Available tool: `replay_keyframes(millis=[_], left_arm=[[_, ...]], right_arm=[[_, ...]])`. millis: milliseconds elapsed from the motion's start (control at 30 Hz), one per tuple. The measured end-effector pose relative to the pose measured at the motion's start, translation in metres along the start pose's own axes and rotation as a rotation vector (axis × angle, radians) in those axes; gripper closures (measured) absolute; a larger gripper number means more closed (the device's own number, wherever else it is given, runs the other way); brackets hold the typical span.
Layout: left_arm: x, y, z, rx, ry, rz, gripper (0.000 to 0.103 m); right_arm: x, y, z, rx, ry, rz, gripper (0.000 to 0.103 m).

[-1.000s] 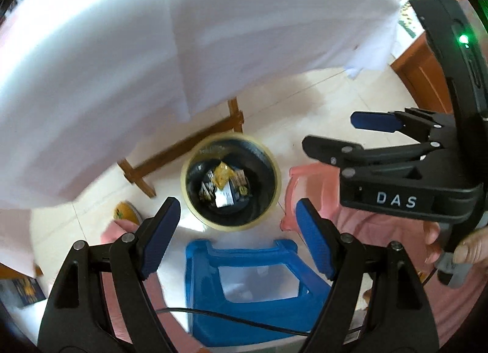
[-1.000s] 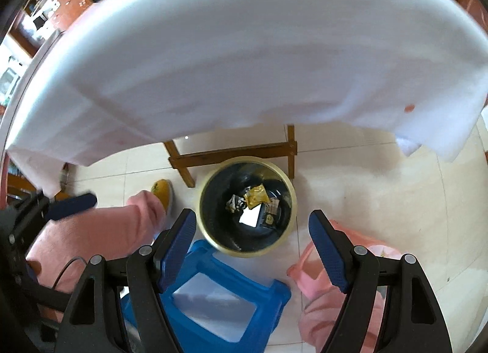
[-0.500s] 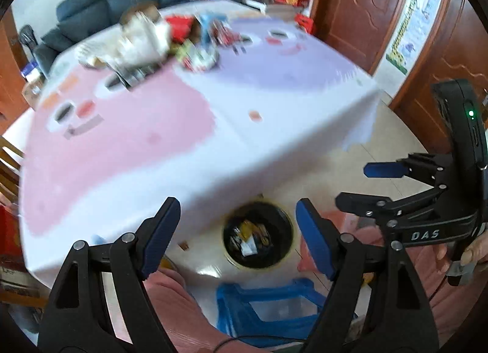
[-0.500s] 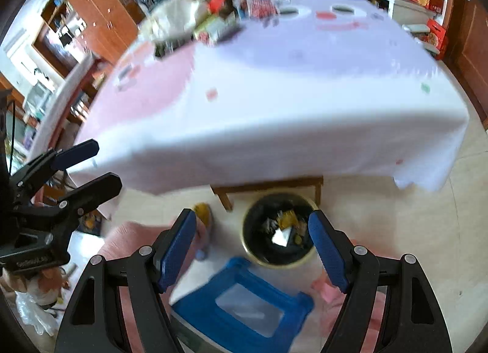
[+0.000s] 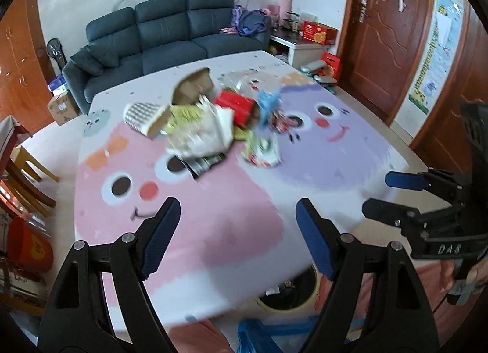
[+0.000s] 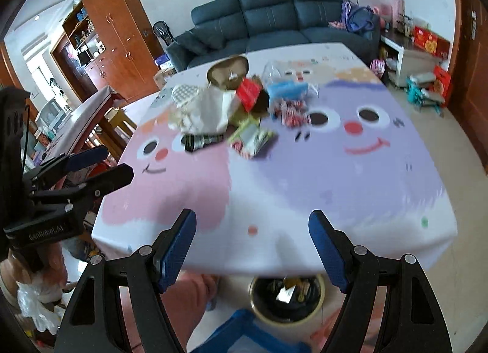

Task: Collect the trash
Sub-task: 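Reach the left tool toward the white plastic bag while the right tool approaches the green packet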

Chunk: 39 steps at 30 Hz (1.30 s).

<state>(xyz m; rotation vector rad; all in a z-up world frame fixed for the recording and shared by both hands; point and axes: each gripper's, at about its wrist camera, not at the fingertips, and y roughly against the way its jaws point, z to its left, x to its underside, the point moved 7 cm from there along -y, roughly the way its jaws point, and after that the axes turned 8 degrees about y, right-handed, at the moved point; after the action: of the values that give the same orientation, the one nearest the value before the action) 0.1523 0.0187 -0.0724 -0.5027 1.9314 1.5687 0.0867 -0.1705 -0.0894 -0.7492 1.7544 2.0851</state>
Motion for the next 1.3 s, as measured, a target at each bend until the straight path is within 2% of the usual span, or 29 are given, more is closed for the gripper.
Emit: replay_keyframes(millis=[100, 267, 367, 567, 833, 1000, 1067, 1133, 1200, 1300], left_arm=[[-0.023, -0.016, 0.011, -0.01, 0.011, 0.01, 0.027], [-0.05, -0.051, 0.024, -0.056, -0.029, 0.023, 0.027], [-0.061, -0.077, 0.031, -0.049, -0.022, 0.054, 0.027], [-0.072, -0.118, 0.042, -0.031, -0.005, 0.114, 0.027], [-0.082, -0.153, 0.046, -0.027, -0.027, 0.164, 0.028], [-0.087, -0.168, 0.044, -0.033, -0.07, 0.183, 0.04], [-0.087, -0.174, 0.042, -0.029, -0.078, 0.197, 0.041], [-0.087, -0.179, 0.04, -0.025, -0.083, 0.208, 0.042], [-0.086, -0.183, 0.038, -0.022, -0.09, 0.218, 0.05], [-0.083, -0.187, 0.034, -0.02, -0.103, 0.228, 0.051]], right_arm=[[-0.023, -0.015, -0.004, -0.017, -0.019, -0.012, 0.025], [-0.047, -0.056, -0.015, -0.021, -0.065, -0.002, 0.027], [-0.052, -0.082, -0.023, -0.038, -0.103, 0.017, 0.031], [-0.057, -0.13, -0.031, -0.047, -0.129, 0.056, 0.034], [-0.058, -0.177, -0.033, -0.06, -0.156, 0.101, 0.044], [-0.061, -0.19, -0.028, -0.05, -0.135, 0.093, 0.049], [-0.064, -0.193, -0.024, -0.042, -0.117, 0.086, 0.054], [-0.066, -0.196, -0.022, -0.037, -0.103, 0.087, 0.063], [-0.068, -0.198, -0.02, -0.027, -0.089, 0.088, 0.07], [-0.069, -0.2, -0.017, -0.013, -0.071, 0.089, 0.078]])
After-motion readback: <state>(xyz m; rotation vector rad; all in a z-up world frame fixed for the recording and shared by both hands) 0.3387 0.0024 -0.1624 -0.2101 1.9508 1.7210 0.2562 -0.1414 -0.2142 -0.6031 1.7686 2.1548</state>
